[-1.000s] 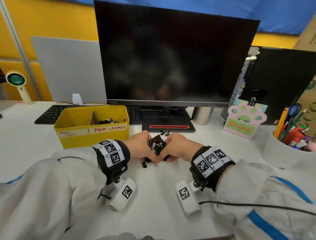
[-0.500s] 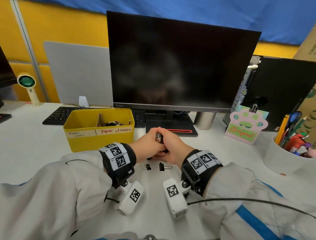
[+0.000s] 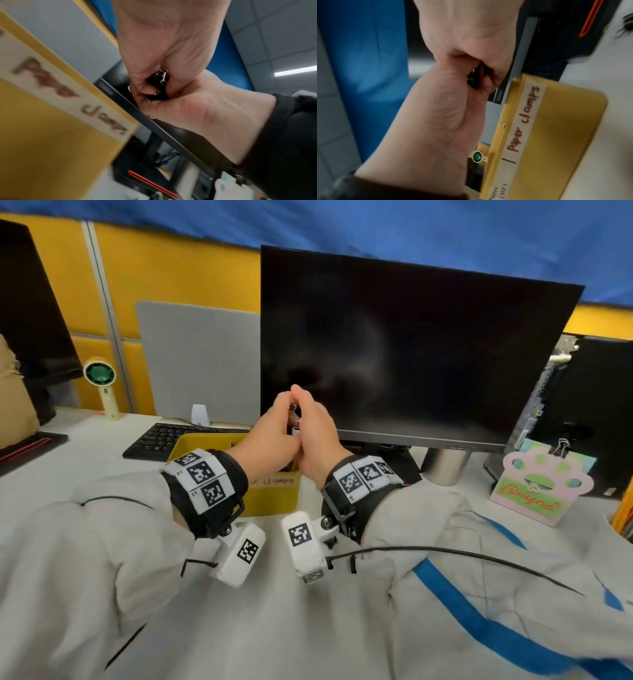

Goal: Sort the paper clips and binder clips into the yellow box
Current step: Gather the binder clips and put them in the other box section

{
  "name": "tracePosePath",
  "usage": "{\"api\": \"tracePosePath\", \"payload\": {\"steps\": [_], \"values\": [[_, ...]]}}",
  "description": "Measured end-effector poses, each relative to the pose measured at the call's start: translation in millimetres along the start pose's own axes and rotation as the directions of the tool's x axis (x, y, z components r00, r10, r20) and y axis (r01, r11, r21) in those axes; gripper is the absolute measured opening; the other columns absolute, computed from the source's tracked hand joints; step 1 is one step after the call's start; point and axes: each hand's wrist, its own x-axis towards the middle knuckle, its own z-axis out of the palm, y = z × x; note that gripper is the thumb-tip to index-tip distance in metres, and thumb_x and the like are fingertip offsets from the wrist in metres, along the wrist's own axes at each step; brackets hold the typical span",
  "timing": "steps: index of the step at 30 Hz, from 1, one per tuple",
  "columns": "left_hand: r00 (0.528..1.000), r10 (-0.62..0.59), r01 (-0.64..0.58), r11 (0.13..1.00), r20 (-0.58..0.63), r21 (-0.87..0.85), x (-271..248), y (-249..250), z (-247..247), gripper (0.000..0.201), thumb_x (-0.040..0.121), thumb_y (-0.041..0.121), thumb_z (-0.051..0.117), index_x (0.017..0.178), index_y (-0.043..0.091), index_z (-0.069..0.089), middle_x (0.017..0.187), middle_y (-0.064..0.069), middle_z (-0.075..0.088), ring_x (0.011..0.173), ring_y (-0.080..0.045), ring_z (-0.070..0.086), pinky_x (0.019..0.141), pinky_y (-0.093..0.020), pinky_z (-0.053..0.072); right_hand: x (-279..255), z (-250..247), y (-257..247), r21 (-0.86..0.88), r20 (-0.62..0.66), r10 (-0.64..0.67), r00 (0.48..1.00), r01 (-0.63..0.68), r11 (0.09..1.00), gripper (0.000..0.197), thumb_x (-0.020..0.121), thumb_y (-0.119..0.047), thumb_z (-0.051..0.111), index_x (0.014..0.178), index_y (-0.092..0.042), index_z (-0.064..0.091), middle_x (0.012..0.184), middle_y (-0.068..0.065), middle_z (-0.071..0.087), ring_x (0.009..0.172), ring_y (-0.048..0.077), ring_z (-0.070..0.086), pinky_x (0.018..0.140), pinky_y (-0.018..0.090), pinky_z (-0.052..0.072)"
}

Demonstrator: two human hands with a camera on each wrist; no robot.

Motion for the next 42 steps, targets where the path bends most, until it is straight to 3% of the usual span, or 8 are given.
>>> {"api": "tracePosePath", "payload": {"steps": [11, 15, 21, 24, 27, 32, 38, 42], "values": [[0.998, -0.050, 0.056, 0.822, -0.025, 0.566, -11, -60, -26, 0.019, 0.096, 0.048, 0.053, 0.097, 0.029, 0.052, 0.080, 0.009, 0.060, 0.074, -0.012, 0.059, 0.062, -0.030, 0.046, 29, 4, 36, -0.701, 0.221, -0.228, 0.948, 0.317, 0.639, 0.029, 0.097, -0.024, 0.053, 0.073, -0.010, 0.060, 0.069, -0.001, 0.058, 0.067, 0.013, 0.055, 0.062, 0.030, 0.042], [0.996, -0.078, 0.029, 0.688, 0.035, 0.725, -14, -60, -25, 0.051, 0.093, 0.072, 0.033, 0.079, 0.030, 0.059, 0.071, 0.010, 0.058, 0.076, -0.012, 0.054, 0.088, -0.041, 0.042, 26, -21, 21, -0.722, 0.278, -0.249, 0.928, 0.373, 0.583, 0.030, 0.094, -0.028, 0.061, 0.075, -0.007, 0.070, 0.069, 0.009, 0.064, 0.065, 0.014, 0.059, 0.064, 0.035, 0.052], [0.982, 0.186, -0.149, 0.796, -0.003, 0.586, -27, -37, -13, 0.030, 0.094, 0.058, 0.052, 0.083, 0.031, 0.058, 0.088, 0.010, 0.050, 0.086, -0.010, 0.048, 0.076, -0.026, 0.040, 15, -107, 8, -0.750, 0.034, -0.151, 0.988, 0.125, 0.649, 0.019, 0.094, -0.019, 0.065, 0.095, -0.004, 0.076, 0.078, 0.005, 0.067, 0.076, 0.017, 0.062, 0.059, 0.017, 0.047], [0.944, 0.087, -0.254, 0.807, 0.318, 0.533, -34, -11, 8, 0.034, 0.087, 0.066, 0.058, 0.090, 0.032, 0.060, 0.085, 0.011, 0.056, 0.077, -0.009, 0.055, 0.063, -0.022, 0.044, 11, -143, 11, -0.899, -0.142, 0.027, 0.990, -0.140, 0.415, 0.026, 0.096, -0.007, 0.052, 0.115, -0.010, 0.070, 0.113, 0.005, 0.071, 0.107, 0.027, 0.065, 0.089, 0.031, 0.054], [0.830, -0.230, -0.210, 0.716, 0.508, 0.666, -37, -3, 33, 0.078, 0.065, 0.082, 0.068, 0.124, 0.033, 0.056, 0.108, 0.010, 0.064, 0.091, -0.009, 0.059, 0.079, -0.029, 0.054, 4, -167, 27, -0.990, -0.119, 0.012, 0.993, -0.118, -0.079, 0.032, 0.097, -0.004, 0.047, 0.123, -0.013, 0.065, 0.122, 0.005, 0.068, 0.114, 0.026, 0.064, 0.095, 0.036, 0.053], [0.727, -0.467, -0.145, 0.612, 0.503, 0.777, -39, -15, 57, 0.129, 0.038, 0.086, 0.077, 0.144, 0.023, 0.038, 0.124, 0.004, 0.059, 0.106, -0.019, 0.059, 0.094, -0.040, 0.053, -14, -171, 27, -0.940, -0.069, 0.223, 0.972, -0.138, 0.311, 0.039, 0.100, 0.002, 0.043, 0.134, -0.005, 0.061, 0.132, 0.009, 0.060, 0.117, 0.025, 0.058, 0.098, 0.027, 0.045], [0.715, -0.502, -0.063, 0.647, 0.487, 0.760, -30, -12, 71, 0.129, 0.053, 0.069, 0.086, 0.155, 0.018, 0.024, 0.146, -0.002, 0.049, 0.126, -0.024, 0.052, 0.102, -0.037, 0.046, -21, -177, 15, -0.924, 0.064, 0.265, 0.962, -0.043, 0.380, 0.047, 0.093, 0.011, 0.043, 0.116, -0.016, 0.073, 0.109, 0.003, 0.063, 0.089, 0.018, 0.059, 0.074, 0.028, 0.054], [0.677, -0.517, -0.024, 0.696, 0.525, 0.717, -23, -11, 77, 0.134, 0.053, 0.059, 0.092, 0.158, 0.025, 0.015, 0.150, 0.000, 0.047, 0.119, -0.021, 0.057, 0.104, -0.037, 0.047, -23, -174, 19, -0.948, 0.026, 0.262, 0.965, -0.059, 0.312, 0.049, 0.096, 0.004, 0.041, 0.139, -0.014, 0.057, 0.126, 0.007, 0.058, 0.102, 0.022, 0.055, 0.087, 0.035, 0.050]]}}
